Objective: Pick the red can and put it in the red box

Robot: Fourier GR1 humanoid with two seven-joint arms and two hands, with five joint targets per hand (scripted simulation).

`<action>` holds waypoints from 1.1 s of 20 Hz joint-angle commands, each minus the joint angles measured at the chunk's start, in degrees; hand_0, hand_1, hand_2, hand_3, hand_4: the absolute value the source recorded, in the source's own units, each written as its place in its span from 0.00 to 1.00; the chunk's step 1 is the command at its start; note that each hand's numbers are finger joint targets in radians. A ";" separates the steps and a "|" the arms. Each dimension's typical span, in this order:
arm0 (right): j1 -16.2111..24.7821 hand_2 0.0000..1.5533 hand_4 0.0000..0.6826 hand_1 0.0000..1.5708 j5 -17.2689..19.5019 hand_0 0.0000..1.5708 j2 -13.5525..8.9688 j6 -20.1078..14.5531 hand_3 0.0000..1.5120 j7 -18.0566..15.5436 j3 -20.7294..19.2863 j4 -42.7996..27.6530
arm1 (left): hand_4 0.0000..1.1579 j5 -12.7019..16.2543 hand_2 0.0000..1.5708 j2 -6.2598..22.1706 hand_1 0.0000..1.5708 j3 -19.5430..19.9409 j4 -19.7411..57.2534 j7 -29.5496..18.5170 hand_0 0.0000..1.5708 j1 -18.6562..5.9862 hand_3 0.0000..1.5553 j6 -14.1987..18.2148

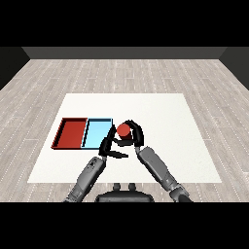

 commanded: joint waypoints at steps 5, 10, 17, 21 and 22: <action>-1.89 0.93 0.92 0.91 -3.47 0.91 0.02 -0.55 0.91 -1.28 1.66 1.66 | 0.00 1.99 0.00 -0.02 0.00 0.02 2.01 -0.94 0.00 -1.13 0.00 -1.96; 0.54 0.93 0.91 0.94 -4.07 0.94 0.02 -1.80 0.91 -1.79 4.65 -1.62 | 0.00 7.15 0.00 -0.02 0.00 -7.62 4.41 -1.93 0.00 -4.18 0.00 5.43; -3.23 0.93 0.90 0.95 -7.96 0.95 0.02 -2.23 0.91 -4.71 5.97 3.87 | 0.00 7.19 0.00 -0.02 0.00 -4.05 5.53 -3.85 0.00 -4.80 0.00 1.44; -5.45 0.94 0.93 0.94 -7.05 0.94 0.01 -4.67 0.91 -1.67 7.81 2.87 | 0.05 8.01 0.00 -0.02 0.00 -7.74 6.42 -5.14 0.00 -5.95 0.00 5.63; -0.82 0.94 0.94 0.94 -8.65 0.94 0.01 -4.47 0.91 -6.13 11.43 1.99 | 0.14 5.93 0.00 -0.02 0.00 -7.01 1.89 -2.21 0.00 -4.39 0.00 6.14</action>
